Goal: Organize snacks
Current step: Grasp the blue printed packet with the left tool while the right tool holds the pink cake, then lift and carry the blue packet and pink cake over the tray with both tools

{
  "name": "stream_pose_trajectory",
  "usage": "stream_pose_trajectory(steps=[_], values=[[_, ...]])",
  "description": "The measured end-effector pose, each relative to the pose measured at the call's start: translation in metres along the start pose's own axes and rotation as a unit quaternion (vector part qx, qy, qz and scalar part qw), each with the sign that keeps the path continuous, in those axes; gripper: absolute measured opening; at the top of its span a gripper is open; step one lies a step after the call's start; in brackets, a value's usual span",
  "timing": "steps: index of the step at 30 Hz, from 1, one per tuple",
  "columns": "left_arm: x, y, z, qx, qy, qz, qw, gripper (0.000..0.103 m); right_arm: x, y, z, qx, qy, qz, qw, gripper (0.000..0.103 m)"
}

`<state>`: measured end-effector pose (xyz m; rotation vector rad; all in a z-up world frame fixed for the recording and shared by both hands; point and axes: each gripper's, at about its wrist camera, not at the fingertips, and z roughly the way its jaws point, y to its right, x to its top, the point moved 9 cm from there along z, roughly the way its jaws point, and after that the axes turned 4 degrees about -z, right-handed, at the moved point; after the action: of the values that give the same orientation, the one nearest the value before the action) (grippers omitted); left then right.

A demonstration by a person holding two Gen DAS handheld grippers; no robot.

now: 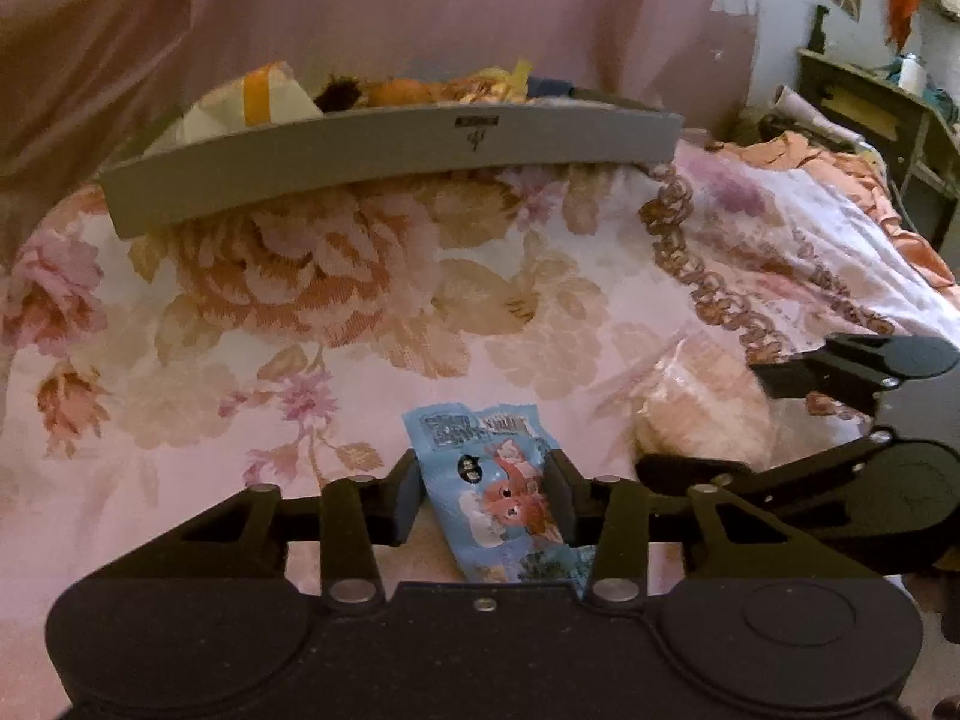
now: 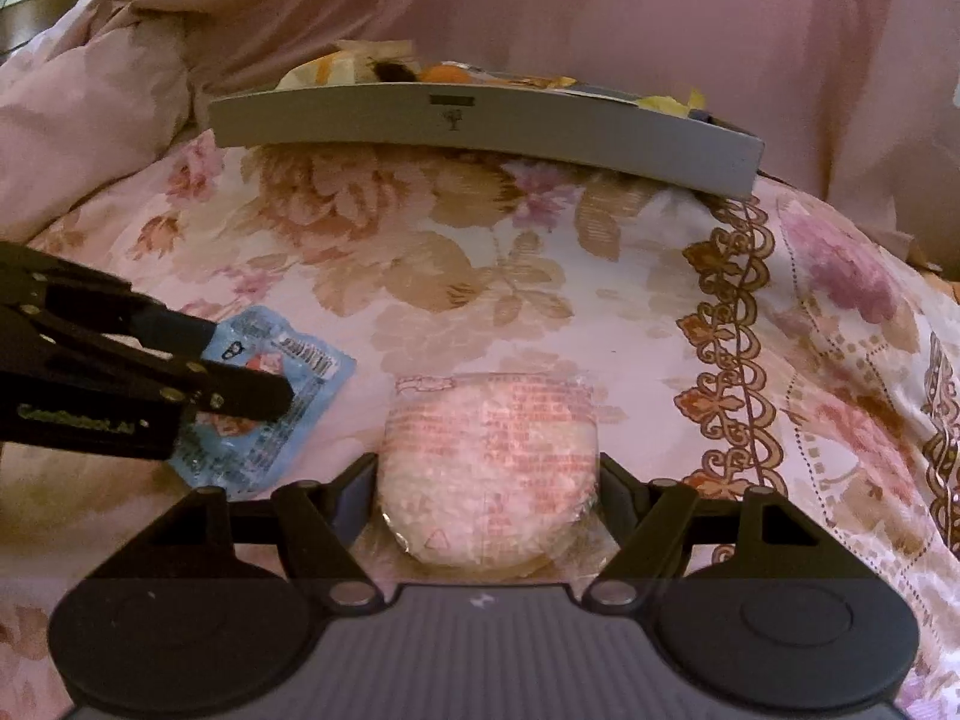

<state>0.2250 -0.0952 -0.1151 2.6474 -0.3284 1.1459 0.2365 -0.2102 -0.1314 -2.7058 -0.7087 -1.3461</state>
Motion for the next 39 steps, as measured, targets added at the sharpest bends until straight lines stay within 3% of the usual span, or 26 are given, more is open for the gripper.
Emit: stream_pose_trajectory(steps=[9,15,23,28,33,39], values=[[0.016,0.012,-0.009,-0.04,0.008,-0.016,0.999,0.04,-0.002,0.011,0.001,0.007,-0.014,0.019,1.0,0.077],[0.024,0.034,-0.011,-0.089,0.011,-0.043,0.995,0.039,-0.003,0.014,0.001,0.014,-0.015,0.022,1.0,0.077],[0.014,0.033,0.003,-0.079,-0.015,-0.057,0.9951,0.038,-0.004,0.021,0.002,0.016,-0.016,0.037,0.999,0.077],[0.006,0.033,0.019,-0.052,-0.056,-0.049,0.9958,0.037,-0.004,0.021,0.001,0.014,-0.014,0.035,0.999,0.078],[0.003,0.03,0.023,-0.041,-0.069,-0.051,0.9954,0.019,-0.004,0.02,0.002,0.007,-0.011,0.029,1.0,0.078],[0.004,0.029,0.022,-0.038,-0.068,-0.051,0.9956,0.018,-0.003,0.017,0.0,-0.005,-0.007,0.024,1.0,0.077]])
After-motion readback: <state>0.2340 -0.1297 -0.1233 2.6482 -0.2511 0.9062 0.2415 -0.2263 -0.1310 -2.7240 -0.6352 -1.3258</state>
